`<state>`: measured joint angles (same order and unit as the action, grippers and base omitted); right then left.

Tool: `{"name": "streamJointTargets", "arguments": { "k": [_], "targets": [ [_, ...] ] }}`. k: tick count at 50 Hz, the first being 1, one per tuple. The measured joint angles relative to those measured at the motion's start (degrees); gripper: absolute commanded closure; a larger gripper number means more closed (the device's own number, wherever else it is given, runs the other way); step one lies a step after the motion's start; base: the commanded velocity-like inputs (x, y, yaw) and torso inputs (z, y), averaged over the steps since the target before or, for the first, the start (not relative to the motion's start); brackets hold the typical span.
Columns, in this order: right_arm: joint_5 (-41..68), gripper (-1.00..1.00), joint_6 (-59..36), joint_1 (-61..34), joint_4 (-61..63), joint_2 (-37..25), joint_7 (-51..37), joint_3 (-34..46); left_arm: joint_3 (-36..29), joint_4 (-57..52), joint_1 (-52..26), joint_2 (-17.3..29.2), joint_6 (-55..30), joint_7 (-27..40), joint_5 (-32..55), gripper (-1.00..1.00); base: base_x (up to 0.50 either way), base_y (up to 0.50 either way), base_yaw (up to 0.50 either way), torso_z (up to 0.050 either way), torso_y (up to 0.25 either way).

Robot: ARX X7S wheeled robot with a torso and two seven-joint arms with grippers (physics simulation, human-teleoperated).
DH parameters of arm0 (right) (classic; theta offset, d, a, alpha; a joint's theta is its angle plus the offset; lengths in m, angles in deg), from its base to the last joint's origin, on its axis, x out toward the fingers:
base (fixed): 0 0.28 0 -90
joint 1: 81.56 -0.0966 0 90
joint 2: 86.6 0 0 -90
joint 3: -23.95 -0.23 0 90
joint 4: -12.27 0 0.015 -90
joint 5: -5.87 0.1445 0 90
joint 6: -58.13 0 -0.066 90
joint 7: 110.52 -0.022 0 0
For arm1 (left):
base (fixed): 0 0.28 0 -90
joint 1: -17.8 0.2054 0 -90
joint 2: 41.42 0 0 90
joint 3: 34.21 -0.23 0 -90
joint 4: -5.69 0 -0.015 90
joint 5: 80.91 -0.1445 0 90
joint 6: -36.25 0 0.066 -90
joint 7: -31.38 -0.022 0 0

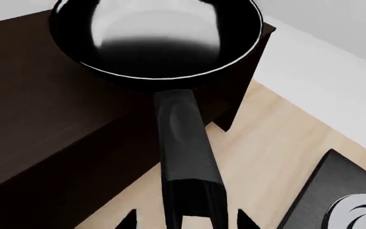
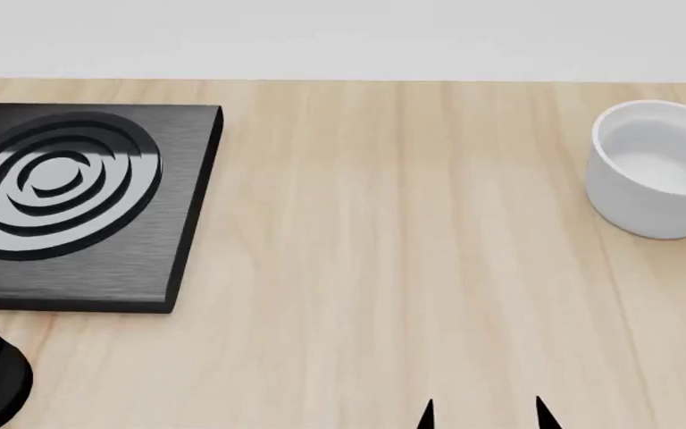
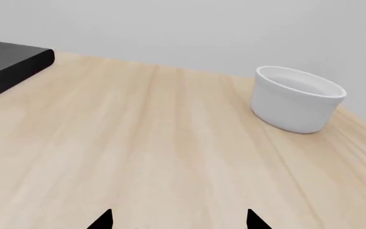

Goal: Put the frying pan on the cabinet shelf.

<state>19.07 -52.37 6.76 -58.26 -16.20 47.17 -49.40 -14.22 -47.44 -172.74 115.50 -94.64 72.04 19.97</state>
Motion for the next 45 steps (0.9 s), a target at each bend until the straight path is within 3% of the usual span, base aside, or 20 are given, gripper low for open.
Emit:
{"name": "streamJointTargets", "arguments": {
  "k": [18, 45],
  "targets": [
    [0.31, -1.0, 0.8, -0.04, -0.68, -0.23, -0.03, 0.08, 0.65, -0.12, -3.28, -1.24, -0.1, 4.17, -3.36, -1.0, 0.0, 0.0, 0.0, 0.0, 0.0],
    [0.75, -1.0, 0.47, 0.01, -0.1, -0.54, -0.5, 0.48, -0.32, -2.67, -10.69, -3.8, -4.29, 2.4, -9.49, -1.0, 0.0, 0.0, 0.0, 0.0, 0.0]
  ]
}}
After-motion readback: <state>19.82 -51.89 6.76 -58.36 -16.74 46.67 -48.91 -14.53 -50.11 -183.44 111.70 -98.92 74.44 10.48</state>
